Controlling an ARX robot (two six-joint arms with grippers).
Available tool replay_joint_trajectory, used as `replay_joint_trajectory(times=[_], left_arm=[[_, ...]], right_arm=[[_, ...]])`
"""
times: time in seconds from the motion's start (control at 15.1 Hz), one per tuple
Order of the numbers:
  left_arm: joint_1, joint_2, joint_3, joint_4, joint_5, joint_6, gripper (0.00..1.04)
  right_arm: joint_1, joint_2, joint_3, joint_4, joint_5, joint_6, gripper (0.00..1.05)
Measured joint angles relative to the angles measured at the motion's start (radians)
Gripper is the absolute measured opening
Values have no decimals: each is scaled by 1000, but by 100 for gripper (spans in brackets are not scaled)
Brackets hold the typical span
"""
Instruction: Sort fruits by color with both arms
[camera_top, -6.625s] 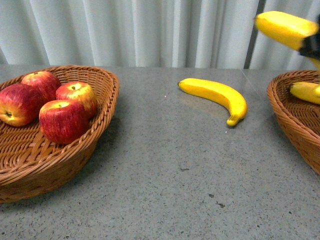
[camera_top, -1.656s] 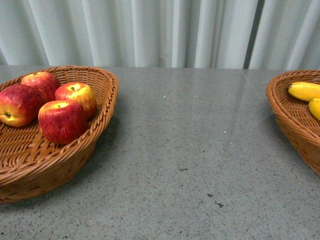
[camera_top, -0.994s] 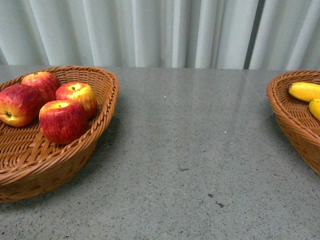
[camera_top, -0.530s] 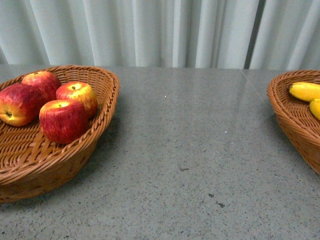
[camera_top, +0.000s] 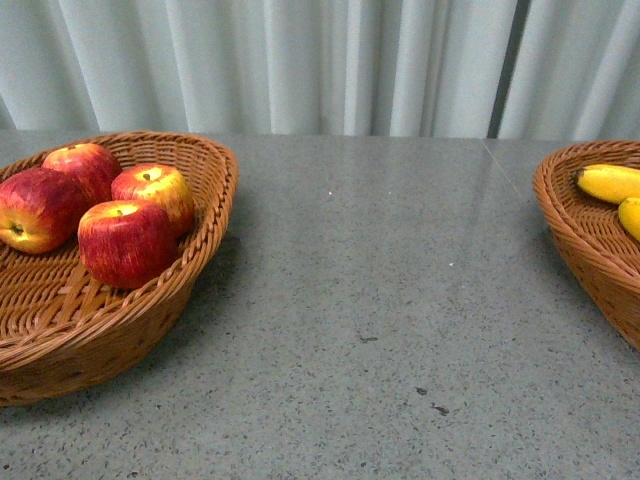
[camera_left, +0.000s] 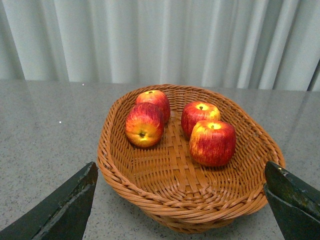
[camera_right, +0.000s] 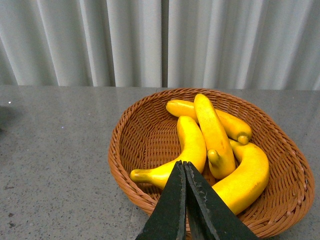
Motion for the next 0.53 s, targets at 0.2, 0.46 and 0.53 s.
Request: replay_joint_trajectory(times=[0.2,0.46,0.53], left_arm=[[0,0,0,0,0,0,98],[0,0,0,0,0,0,98],[0,0,0,0,0,0,98]], right_arm=[[0,0,0,0,0,0,31],[0,0,0,0,0,0,81],[0,0,0,0,0,0,92]])
